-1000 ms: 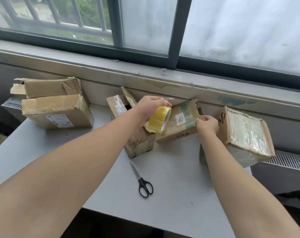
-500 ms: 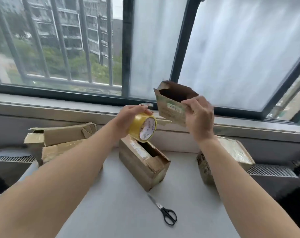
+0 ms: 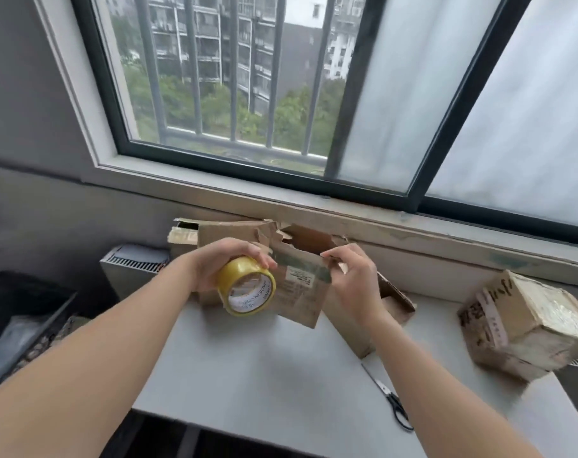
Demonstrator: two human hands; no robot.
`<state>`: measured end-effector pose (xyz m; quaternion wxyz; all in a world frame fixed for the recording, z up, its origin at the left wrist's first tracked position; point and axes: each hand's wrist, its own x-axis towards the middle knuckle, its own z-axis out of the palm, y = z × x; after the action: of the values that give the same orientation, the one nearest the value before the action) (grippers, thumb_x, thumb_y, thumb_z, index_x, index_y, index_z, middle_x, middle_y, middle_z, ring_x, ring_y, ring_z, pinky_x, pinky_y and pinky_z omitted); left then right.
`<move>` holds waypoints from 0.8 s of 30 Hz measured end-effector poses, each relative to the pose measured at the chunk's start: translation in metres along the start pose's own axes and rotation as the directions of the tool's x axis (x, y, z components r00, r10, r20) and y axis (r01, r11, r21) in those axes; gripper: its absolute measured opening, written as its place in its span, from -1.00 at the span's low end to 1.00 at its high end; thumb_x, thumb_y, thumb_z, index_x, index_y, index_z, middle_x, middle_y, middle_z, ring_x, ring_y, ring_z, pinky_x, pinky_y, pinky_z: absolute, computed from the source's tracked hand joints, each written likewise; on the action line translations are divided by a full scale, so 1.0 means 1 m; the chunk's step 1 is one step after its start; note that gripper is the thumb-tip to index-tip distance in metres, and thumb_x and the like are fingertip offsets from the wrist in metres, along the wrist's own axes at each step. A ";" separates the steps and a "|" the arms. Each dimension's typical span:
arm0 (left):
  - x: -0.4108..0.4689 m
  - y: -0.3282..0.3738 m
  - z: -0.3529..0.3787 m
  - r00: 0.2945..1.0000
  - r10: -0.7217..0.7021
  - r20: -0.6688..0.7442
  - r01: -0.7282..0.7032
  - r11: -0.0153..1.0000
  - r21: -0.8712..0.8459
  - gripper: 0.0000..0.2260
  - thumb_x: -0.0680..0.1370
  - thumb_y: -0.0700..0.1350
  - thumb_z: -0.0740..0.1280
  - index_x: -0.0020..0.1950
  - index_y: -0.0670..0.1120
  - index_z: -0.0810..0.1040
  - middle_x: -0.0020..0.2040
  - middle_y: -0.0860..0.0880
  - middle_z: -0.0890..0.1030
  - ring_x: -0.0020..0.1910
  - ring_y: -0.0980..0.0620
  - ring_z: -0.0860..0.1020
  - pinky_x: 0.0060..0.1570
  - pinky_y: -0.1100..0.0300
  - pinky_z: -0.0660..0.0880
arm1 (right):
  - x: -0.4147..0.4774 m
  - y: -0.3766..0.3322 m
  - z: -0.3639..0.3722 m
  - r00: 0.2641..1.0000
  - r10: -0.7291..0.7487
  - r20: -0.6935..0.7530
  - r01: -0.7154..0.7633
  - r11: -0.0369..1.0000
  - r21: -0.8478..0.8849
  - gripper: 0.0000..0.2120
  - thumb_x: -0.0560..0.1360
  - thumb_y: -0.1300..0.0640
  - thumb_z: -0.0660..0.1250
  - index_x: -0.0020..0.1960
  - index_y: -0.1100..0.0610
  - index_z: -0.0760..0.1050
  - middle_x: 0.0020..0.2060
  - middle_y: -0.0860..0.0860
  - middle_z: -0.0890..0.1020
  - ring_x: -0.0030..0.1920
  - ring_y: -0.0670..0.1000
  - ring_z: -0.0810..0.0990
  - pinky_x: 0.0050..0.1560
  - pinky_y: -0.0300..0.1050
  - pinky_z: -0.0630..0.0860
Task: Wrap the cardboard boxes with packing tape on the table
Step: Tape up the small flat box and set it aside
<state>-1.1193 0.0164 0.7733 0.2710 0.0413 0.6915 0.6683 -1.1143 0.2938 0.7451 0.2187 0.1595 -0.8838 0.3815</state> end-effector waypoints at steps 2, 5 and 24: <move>-0.003 -0.021 -0.005 0.998 -0.054 -0.028 0.053 0.998 -0.030 -0.74 0.33 0.05 0.47 -0.10 -0.07 0.76 0.22 -0.19 0.67 0.11 -0.10 0.63 0.22 -0.04 0.53 | -0.019 0.019 0.022 0.997 0.050 0.054 -0.049 0.999 -0.006 -0.83 0.49 0.38 0.42 -0.04 0.15 0.70 -0.11 -0.06 0.61 -0.06 -0.02 0.60 -0.01 -0.27 0.54; -0.002 -0.045 -0.004 0.990 -0.121 -0.068 0.115 0.990 -0.076 -0.59 0.21 0.10 0.50 -0.01 -0.04 0.78 0.13 -0.16 0.70 0.00 -0.07 0.65 0.01 0.08 0.59 | -0.050 0.041 0.046 0.979 0.108 0.175 -0.107 0.994 -0.018 -0.81 0.51 0.36 0.43 -0.05 0.10 0.70 -0.11 -0.09 0.61 -0.05 -0.04 0.62 0.01 -0.22 0.55; 0.046 -0.101 0.027 0.984 -0.100 -0.150 0.155 0.893 0.423 -0.82 0.50 0.04 0.37 -0.13 0.05 0.77 0.33 0.12 0.40 0.31 -0.05 0.44 0.24 0.01 0.44 | -0.055 0.059 0.048 0.822 0.485 0.297 -0.513 0.858 0.020 -0.45 0.57 0.12 0.45 0.51 0.03 0.38 -0.04 -0.05 0.64 0.00 -0.09 0.58 0.07 -0.29 0.47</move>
<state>-1.1158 0.0497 0.6641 0.2547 0.0134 0.8392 0.4803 -1.1068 0.3034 0.6525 -0.0251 -0.0143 -0.8965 0.4422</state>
